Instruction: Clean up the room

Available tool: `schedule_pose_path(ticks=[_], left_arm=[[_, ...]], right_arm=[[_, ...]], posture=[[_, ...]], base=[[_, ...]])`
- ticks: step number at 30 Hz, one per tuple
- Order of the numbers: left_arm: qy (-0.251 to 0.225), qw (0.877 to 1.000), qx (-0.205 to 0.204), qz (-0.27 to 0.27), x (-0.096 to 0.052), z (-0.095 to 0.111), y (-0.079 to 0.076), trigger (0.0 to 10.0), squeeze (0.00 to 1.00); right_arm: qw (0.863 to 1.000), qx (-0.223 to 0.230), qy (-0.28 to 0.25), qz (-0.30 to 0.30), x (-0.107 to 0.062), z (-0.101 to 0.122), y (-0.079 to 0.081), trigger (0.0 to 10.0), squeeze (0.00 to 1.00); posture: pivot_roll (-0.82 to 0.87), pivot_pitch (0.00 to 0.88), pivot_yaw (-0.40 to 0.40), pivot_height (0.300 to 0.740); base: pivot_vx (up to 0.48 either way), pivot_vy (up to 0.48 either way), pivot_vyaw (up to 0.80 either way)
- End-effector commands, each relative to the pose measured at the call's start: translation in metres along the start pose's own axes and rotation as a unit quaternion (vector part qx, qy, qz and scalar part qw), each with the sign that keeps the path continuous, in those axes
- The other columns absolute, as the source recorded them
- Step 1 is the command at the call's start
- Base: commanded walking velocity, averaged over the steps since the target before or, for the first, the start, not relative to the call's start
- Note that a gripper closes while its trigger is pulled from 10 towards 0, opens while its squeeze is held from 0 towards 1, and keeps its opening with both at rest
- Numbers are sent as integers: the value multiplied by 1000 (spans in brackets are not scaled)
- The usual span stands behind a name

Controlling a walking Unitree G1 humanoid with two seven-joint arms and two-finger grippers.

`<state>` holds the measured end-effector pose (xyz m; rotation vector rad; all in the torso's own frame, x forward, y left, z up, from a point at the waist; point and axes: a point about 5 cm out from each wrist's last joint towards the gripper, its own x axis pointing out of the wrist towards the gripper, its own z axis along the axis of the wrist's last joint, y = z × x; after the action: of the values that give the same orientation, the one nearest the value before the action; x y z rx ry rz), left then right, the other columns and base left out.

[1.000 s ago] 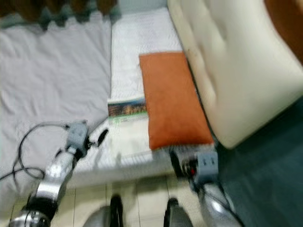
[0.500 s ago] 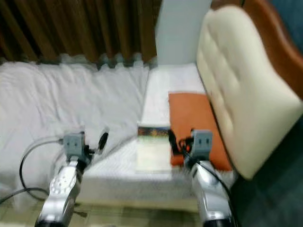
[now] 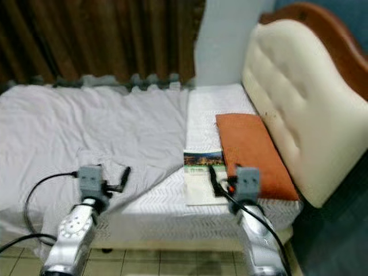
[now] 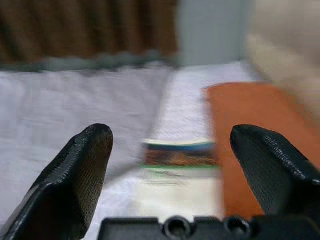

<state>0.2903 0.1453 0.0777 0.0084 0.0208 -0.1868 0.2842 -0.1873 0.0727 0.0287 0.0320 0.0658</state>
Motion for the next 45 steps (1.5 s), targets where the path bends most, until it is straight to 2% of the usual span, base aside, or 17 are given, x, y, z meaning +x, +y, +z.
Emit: schedule_pose_path(ticks=[1,2,5,7,9,11,14,16,19,20,22,28,41,45], left_arm=[[-20,1000,17,0,-2,7,7,10000,0],[-42,999,8,4,-2,15,10,10000,0],[-48,999,0,6,-3,18,11,10000,0],[-37,999,-19,16,-2,15,12,10000,0],[-3,998,-46,31,0,5,14,10000,0],[6,998,-47,36,0,2,14,10000,0],[27,998,-27,39,-1,-5,13,10000,0],[15,999,-21,41,0,0,9,10000,0],[13,998,-37,50,2,2,8,10000,0],[15,998,-43,53,2,2,8,10000,0],[24,998,-31,55,4,1,8,10000,0],[25,999,-20,32,12,5,5,10000,0],[31,999,-25,30,18,6,6,10000,0],[33,999,-25,29,18,5,5,10000,0]], right_arm=[[999,-18,-32,-8,4,10,3,10000,0],[998,-32,-48,-31,-1,12,-2,10000,0],[998,-25,-37,-39,-4,7,-6,10000,0],[999,-16,-19,-24,-2,1,-4,10000,0],[1000,-3,3,26,3,-5,9,10000,0],[999,-2,5,38,4,-6,13,10000,0],[999,-5,5,49,4,-7,16,10000,0],[998,-7,15,55,6,-8,16,10000,0],[998,-4,18,62,7,-9,16,10000,0],[998,-3,19,65,8,-9,16,10000,0],[997,-12,24,67,10,-9,15,10000,0],[997,-8,23,69,12,-8,15,10000,0],[997,-13,24,75,13,-8,17,10000,0],[997,-13,30,76,13,-11,18,10000,0]], posture=[[22,0,11,740],[24,0,11,740],[24,0,11,740],[23,0,13,740],[18,0,15,740],[17,0,16,740],[17,0,16,740],[17,0,10,740],[17,0,7,740],[16,0,5,740],[16,0,3,740],[11,0,2,740],[4,3,11,740],[4,6,11,740]], base=[[0,480,0],[0,480,0],[0,480,0],[0,480,0],[0,480,0],[0,480,0],[0,160,0],[0,0,0],[180,0,0],[405,255,0],[382,289,625],[388,281,102],[394,273,0],[394,272,-800]])
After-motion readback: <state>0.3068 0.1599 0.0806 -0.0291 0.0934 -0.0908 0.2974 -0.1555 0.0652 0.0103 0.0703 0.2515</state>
